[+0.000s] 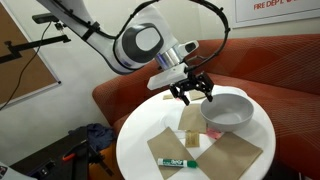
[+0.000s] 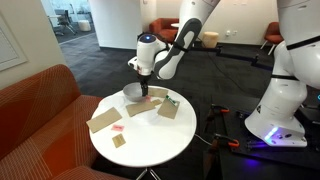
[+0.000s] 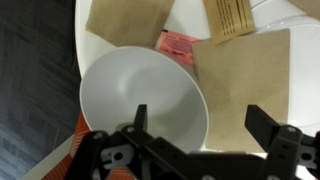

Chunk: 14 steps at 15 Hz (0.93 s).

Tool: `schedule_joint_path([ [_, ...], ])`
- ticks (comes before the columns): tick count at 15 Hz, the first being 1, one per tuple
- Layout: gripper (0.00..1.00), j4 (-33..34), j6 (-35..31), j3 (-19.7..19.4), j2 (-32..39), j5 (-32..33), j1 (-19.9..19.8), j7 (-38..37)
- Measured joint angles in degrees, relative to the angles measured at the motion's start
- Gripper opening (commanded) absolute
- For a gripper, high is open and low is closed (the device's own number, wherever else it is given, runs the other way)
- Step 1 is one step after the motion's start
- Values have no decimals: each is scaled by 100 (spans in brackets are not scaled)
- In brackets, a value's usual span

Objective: Move the bowl to the left.

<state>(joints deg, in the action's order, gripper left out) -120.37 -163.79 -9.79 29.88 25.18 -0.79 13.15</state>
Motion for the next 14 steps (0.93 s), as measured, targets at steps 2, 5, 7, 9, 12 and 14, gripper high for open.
schedule_joint_path([
  [2, 100, 205, 2, 1, 236, -1, 26, 0],
  [5, 100, 437, 14, 12, 525, -10, 70, 0],
  [7, 100, 436, 13, 15, 544, -10, 68, 0],
  [9, 100, 436, 13, 15, 543, -10, 62, 0],
  [12, 100, 436, 13, 15, 556, -10, 62, 0],
  [14, 100, 438, 3, 36, 608, -41, 50, 1],
])
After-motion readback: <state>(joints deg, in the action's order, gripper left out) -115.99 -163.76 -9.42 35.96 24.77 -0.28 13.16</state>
